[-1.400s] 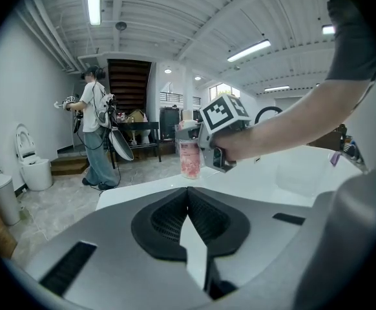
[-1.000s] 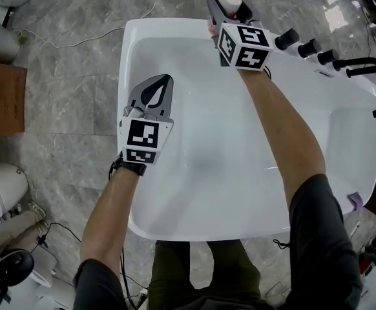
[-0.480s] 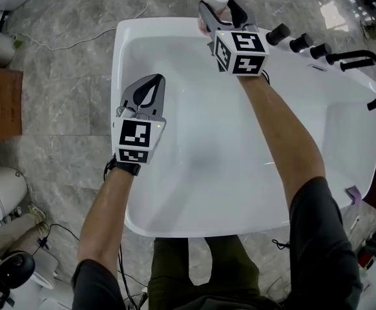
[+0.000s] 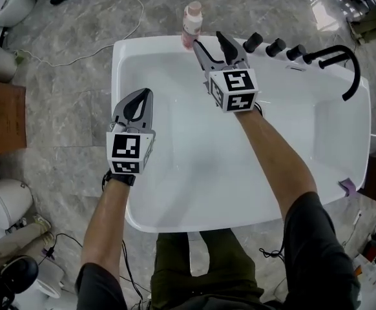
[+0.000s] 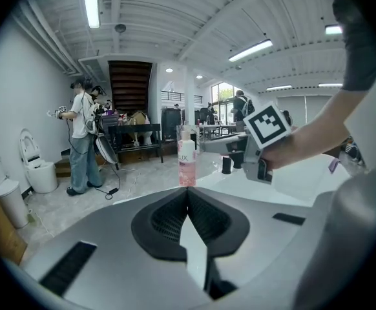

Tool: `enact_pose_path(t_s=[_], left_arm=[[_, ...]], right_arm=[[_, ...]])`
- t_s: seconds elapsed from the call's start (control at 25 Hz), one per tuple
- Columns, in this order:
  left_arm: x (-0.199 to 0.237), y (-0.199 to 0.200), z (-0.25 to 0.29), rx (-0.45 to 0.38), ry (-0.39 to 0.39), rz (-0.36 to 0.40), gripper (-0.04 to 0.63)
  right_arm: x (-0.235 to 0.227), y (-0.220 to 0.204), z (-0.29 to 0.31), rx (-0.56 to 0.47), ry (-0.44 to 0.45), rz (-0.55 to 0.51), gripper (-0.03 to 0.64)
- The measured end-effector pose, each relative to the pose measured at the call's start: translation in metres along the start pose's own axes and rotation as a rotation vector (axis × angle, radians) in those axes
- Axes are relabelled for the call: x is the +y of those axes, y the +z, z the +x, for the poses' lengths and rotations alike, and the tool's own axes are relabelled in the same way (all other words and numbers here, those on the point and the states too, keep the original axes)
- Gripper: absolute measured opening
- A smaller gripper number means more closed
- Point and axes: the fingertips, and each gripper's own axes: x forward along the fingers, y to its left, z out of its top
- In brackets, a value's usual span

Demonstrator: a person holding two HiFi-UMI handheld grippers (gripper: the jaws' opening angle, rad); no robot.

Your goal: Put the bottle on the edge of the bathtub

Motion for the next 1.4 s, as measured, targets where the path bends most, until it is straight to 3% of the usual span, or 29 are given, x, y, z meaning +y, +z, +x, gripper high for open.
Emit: enact_pose_path(t_s=[0.24,0.76,1.16,1.4], left_arm=[[-0.012,0.047,-0.06,0.002,0.007,-0.019,0.003],[-0.038,0.163,-0.179,-0.055,0.016,-0.044,0.003],[-0.068,0.213,-0.265,-0.092,0.015,-0.063,0.002],[-0.088,0.23,-0.312,-0.114,0.02,-0.101,0.003]], right_arm=[[0.031,0.025,-0.09,0.074,0.008,-0.004,0.214],[0.072,0.158,-0.246,0.054,-0.012,-0.015,0.095],[0.104,0.215,-0.343,0.045,-0.043,0.041,0.005],[0.12,0.232,-0.395,0.056,-0.032,0.066,0.002]])
